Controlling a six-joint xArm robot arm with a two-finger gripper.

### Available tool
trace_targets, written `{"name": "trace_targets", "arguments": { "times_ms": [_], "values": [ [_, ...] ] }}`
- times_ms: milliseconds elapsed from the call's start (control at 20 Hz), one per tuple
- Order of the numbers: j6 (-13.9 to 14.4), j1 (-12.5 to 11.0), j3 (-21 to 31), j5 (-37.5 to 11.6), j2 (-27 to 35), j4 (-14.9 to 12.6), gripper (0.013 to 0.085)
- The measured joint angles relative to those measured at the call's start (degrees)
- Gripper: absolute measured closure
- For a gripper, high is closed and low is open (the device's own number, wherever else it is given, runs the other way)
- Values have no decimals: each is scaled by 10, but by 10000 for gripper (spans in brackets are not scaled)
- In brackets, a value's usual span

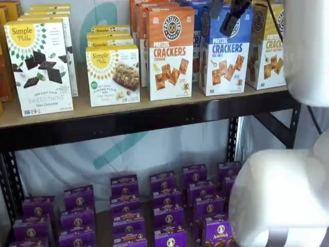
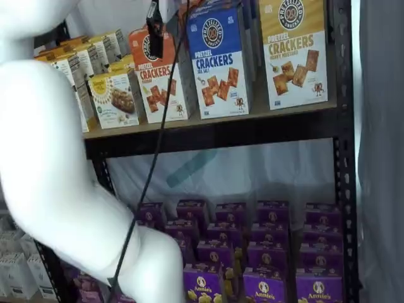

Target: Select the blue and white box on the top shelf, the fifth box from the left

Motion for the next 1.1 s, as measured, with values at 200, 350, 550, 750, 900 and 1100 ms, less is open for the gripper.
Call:
{"name": "trace_targets", "arguments": {
  "times_ms": [200,350,550,750,900,1100],
  "values": [
    [-1,-20,-10,-13,9,37,130],
    [-2,-23,-15,-32,15,46,130],
    [-1,-19,-25,-55,28,45,130],
    [-1,-14,-61,-51,62,35,130],
    [-2,-15,-94,-44,92,31,130],
    [-6,-16,-131,-42,126,23,130]
  ]
}}
